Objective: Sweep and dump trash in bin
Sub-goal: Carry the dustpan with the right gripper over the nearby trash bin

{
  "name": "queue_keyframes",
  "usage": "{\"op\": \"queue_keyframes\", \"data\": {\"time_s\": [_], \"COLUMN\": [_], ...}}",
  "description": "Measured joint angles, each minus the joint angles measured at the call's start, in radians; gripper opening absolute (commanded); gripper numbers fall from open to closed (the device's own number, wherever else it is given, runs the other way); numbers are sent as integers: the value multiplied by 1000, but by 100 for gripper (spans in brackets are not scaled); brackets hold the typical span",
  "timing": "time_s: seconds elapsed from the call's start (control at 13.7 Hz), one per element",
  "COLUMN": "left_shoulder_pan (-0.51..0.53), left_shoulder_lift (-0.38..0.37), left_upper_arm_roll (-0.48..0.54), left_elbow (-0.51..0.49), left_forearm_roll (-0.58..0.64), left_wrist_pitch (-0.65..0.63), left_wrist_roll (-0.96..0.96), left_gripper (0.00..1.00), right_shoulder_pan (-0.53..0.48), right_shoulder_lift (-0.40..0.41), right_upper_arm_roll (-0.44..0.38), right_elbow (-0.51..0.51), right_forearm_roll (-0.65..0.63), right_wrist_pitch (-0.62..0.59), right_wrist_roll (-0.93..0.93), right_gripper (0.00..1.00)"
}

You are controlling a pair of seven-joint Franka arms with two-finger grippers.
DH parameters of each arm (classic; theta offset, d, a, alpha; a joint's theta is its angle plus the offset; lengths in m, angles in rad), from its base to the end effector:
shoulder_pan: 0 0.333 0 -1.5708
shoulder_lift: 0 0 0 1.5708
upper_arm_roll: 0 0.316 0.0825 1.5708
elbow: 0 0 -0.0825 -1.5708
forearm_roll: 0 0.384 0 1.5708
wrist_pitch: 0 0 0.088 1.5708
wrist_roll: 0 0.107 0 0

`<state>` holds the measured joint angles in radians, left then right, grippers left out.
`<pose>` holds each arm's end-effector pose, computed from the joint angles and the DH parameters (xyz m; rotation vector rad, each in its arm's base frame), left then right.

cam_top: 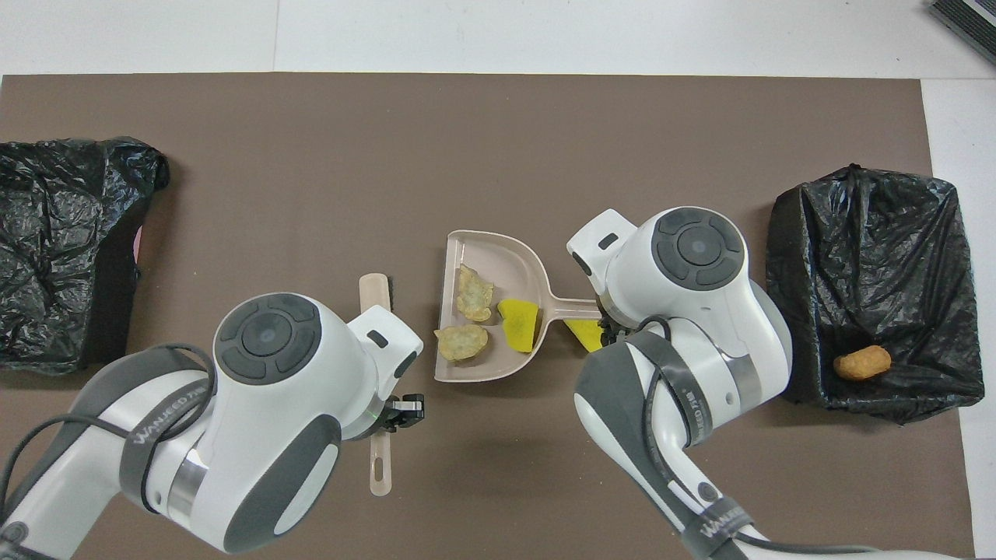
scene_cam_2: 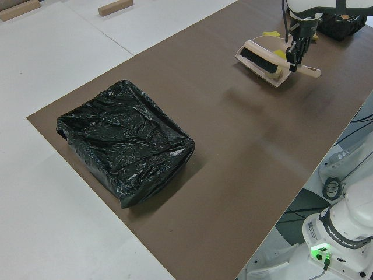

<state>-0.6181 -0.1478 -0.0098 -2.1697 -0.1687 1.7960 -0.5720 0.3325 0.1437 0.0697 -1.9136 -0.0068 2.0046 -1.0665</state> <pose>0.3792 -0.2929 0.4416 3.1087 0.0013 -0.4304 0.5409 0.2283 0.4160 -2.3131 -2.0936 0.0752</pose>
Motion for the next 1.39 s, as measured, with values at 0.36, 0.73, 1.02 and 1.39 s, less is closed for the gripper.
{"op": "queue_keyframes", "data": {"time_s": [0.36,0.73,1.02,1.39], "left_shoulder_pan": [-140,-321,-408,-414], "left_shoulder_lift": [-124,-164,-165,-165], "left_upper_arm_roll": [-6,-8,-8,-6], "left_elbow": [-218,-376,-432,-438], "left_forearm_roll": [-3,-8,-52,-93], "left_wrist_pitch": [95,248,307,319], "left_wrist_roll": [-88,-246,-312,-313], "left_gripper": [0,0,0,0], "right_shoulder_pan": [-101,-198,-298,-466], "right_shoulder_lift": [-11,-15,-28,-40], "right_upper_arm_roll": [-2,-4,-6,-11], "right_elbow": [49,116,134,141], "right_forearm_roll": [61,76,81,84], "right_wrist_pitch": [-79,-160,-183,-248], "right_wrist_roll": [-176,-312,-456,-709], "right_gripper": [0,0,0,0]}}
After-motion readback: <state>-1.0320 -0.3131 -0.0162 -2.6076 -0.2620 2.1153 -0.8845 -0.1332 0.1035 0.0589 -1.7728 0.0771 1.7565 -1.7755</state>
